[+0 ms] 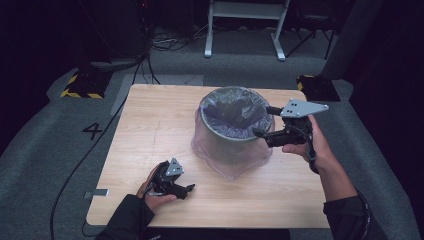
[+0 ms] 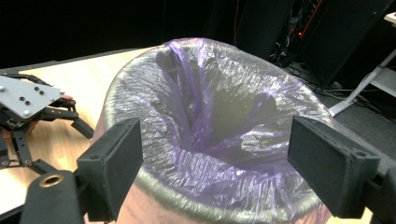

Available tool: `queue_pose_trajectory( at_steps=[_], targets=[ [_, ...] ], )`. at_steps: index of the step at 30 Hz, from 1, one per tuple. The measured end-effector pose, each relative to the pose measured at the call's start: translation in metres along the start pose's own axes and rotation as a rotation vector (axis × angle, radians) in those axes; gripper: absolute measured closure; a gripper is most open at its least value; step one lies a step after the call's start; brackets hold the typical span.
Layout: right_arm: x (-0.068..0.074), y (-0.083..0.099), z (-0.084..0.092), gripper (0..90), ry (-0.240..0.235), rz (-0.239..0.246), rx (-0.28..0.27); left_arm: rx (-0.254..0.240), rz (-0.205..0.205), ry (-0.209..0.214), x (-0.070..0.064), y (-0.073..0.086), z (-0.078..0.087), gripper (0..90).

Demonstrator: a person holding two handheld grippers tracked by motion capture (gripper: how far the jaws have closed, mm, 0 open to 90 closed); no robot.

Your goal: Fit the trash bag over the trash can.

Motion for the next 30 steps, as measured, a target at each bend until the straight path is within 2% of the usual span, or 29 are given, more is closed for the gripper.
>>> queue_pose_trajectory(
  at_steps=[7,16,22,30],
  targets=[
    [0.002,0.005,0.008,17.1,0.001,-0.002,-0.007,0.000,0.000,0.000,0.000,0.000,0.000,14.7],
    [0.009,0.017,0.015,16.6,-0.016,0.011,0.020,0.000,0.001,-0.001,0.000,0.000,0.000,14.7],
    [0.008,0.026,0.020,16.6,0.010,0.025,0.035,0.000,0.002,-0.003,0.000,0.000,0.000,14.8],
    [0.007,0.037,0.024,16.6,0.020,0.024,0.054,-0.002,0.003,-0.004,0.000,0.000,0.000,14.8]
  ],
)
Point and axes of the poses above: each handheld gripper's, and its own axes: z roughly backward along the jaws, y roughly out of its underside, x roughly to its left, the point moved 9 cm from there along -z, roughly forward along the jaws, and after that the axes turned 8 degrees about -x, right-handed, at the moved point
